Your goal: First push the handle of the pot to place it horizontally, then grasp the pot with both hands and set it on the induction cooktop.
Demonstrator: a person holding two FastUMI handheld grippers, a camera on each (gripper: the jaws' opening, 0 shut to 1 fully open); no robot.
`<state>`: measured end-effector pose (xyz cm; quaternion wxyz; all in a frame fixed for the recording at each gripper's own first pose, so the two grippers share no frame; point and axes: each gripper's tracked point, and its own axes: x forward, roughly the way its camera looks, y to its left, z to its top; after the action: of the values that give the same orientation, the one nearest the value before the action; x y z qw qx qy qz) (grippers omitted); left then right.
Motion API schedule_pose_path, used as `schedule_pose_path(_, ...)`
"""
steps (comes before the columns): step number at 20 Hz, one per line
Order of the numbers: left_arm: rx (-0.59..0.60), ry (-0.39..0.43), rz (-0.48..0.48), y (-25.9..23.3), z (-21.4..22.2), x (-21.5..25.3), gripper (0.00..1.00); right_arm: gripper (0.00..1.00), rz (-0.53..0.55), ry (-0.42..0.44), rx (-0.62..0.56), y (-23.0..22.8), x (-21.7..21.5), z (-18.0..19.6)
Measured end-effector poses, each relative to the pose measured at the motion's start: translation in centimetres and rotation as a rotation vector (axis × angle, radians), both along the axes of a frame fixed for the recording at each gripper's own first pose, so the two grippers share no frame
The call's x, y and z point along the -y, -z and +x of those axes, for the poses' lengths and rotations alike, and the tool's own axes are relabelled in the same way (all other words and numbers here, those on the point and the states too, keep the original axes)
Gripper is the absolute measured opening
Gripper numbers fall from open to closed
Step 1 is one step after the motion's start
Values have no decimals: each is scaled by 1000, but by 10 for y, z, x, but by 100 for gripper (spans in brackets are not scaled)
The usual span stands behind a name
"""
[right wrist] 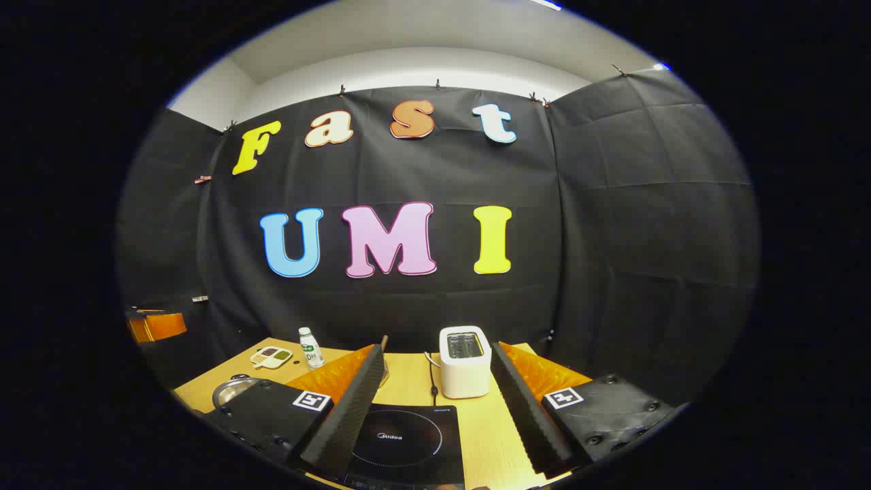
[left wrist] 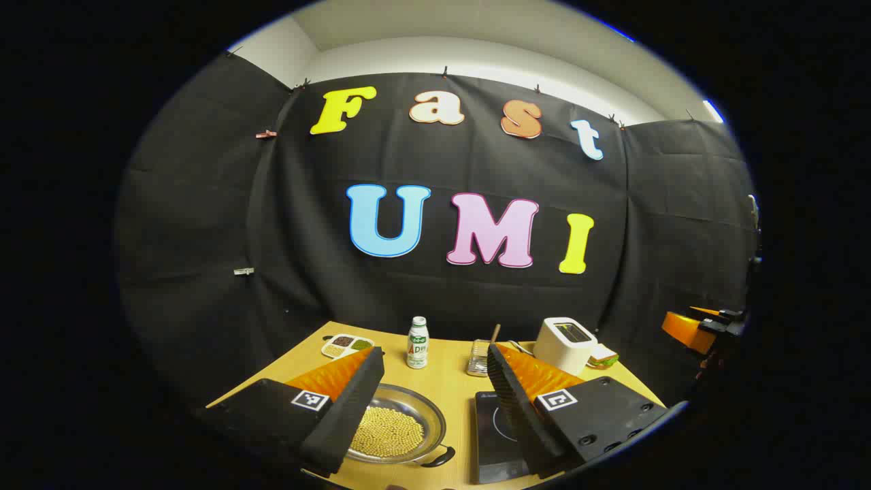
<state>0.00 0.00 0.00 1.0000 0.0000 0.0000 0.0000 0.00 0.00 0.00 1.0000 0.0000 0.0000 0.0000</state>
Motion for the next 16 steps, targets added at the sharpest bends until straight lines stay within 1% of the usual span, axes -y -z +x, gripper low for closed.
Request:
schedule_pose_path(1,-2,-14,-4,-1,1,-1,95,98,6,-7,-3,1,1,2)
schedule_pose_path(2,-4,-28,-6,1,1,-3,98,98,9,-11,-10,3,0,2)
schedule_pose_path(3,-5,-28,-6,1,1,-2,98,98,7,-7,-15,4,0,2)
schedule_pose_path(4,-8,-23,-5,4,1,-1,95,98,5,0,-16,3,-1,1)
schedule_pose_path(8,-25,4,6,8,6,-14,95,98,-14,42,-15,3,-9,-3)
schedule_pose_path(12,-35,28,24,13,11,-34,95,98,-33,93,-6,2,-21,-10)
schedule_pose_path(15,-31,53,43,14,13,-52,95,98,-23,158,-1,4,-26,-13)
schedule_pose_path(16,-35,62,40,19,15,-58,95,100,-11,179,-3,5,-28,-15)
